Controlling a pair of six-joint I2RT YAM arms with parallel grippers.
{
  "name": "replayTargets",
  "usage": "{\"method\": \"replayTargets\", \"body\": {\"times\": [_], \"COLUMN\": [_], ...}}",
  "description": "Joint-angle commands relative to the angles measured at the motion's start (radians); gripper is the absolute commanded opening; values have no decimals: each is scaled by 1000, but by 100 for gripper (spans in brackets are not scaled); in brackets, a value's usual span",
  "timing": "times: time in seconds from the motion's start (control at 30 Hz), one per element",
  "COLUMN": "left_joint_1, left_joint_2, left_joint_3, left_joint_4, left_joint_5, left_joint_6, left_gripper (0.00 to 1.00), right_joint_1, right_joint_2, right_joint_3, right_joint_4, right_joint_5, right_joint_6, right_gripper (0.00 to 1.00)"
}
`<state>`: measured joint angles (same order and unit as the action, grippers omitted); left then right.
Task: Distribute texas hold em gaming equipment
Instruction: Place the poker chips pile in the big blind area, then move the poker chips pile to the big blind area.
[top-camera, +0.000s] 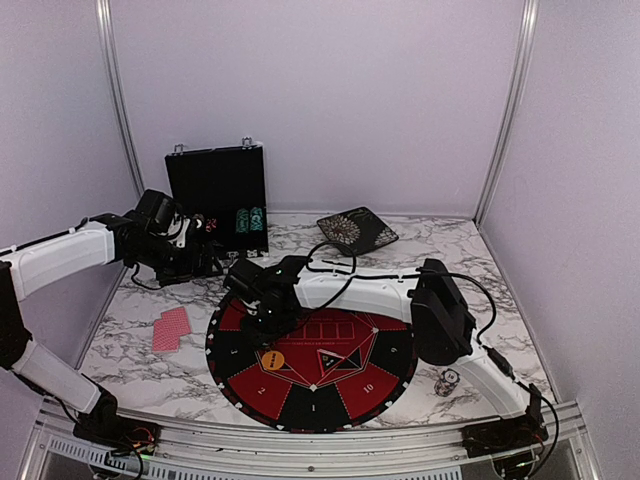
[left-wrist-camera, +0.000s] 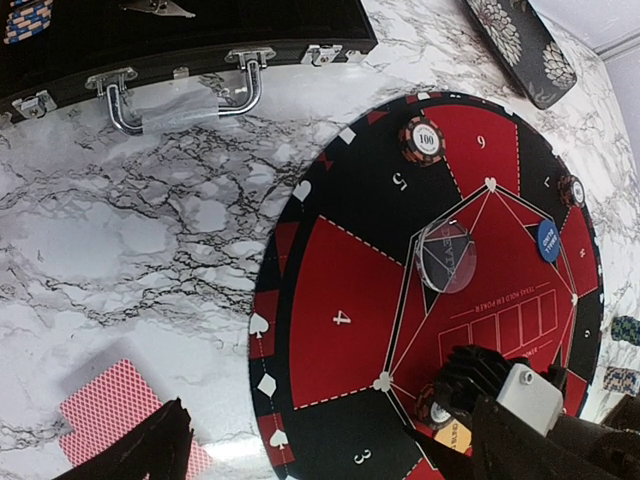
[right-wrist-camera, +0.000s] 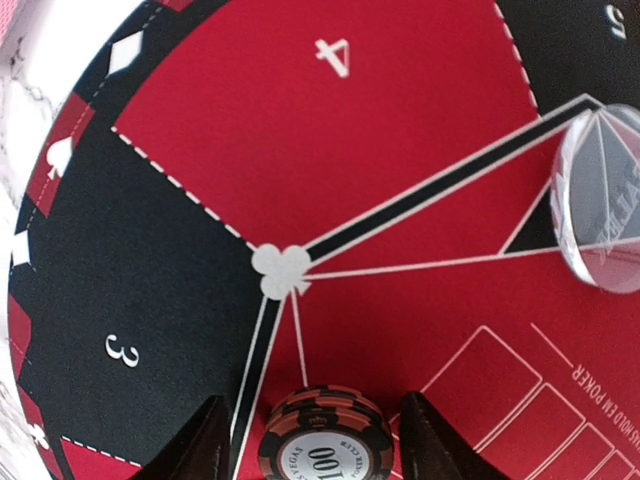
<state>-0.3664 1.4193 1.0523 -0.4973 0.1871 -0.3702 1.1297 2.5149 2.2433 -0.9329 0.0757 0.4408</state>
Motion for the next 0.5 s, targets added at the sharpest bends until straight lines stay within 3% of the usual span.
{"method": "replayTargets", "body": {"times": [0.0,0.2,0.47], "left_joint_1": [2,-35,-180], "left_joint_2": [-10,-22,5], "left_joint_3": [-19,-29,-31], "left_joint_4": [8,-6,-23], "left_joint_5": [24,-7,-111], "left_joint_6": [5,-22,-103], "left_gripper": [99,99,99], "right_joint_1": [-7,-34,-89], "right_joint_2": [-74,-230,-536], "right_joint_3": [-26,-175,-477], "right_joint_4": [68,174,317], "right_joint_5": [-11,9,106], "right_joint_6": [-6,-21,-34], "right_gripper": [59,65,65]}}
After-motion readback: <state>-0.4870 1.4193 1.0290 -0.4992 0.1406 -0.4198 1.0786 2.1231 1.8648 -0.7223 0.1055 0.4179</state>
